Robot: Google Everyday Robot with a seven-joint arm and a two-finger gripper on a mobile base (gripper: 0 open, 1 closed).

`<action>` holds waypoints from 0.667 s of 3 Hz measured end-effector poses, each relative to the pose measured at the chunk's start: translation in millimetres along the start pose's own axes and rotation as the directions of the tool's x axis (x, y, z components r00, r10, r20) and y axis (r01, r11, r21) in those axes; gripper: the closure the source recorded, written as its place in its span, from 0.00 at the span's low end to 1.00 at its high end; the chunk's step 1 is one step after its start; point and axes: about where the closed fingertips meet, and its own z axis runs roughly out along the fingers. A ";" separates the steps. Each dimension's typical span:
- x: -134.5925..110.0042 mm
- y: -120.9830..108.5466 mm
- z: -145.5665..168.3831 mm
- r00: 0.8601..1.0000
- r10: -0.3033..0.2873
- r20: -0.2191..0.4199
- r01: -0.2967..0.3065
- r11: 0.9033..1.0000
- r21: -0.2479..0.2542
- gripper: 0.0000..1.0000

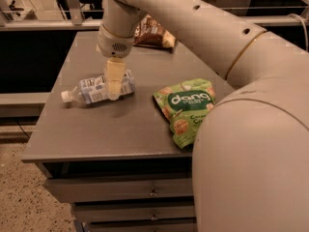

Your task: Knock blue plastic bottle over

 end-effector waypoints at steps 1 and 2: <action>18.0 2.1 -9.8 0.997 0.067 0.045 -0.068 0.998 0.016 0.00; 47.9 6.0 -25.9 0.968 0.187 0.168 -0.198 0.979 0.051 0.00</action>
Offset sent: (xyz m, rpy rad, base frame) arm 0.0283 -0.1383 0.0250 0.4260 0.0945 -0.4058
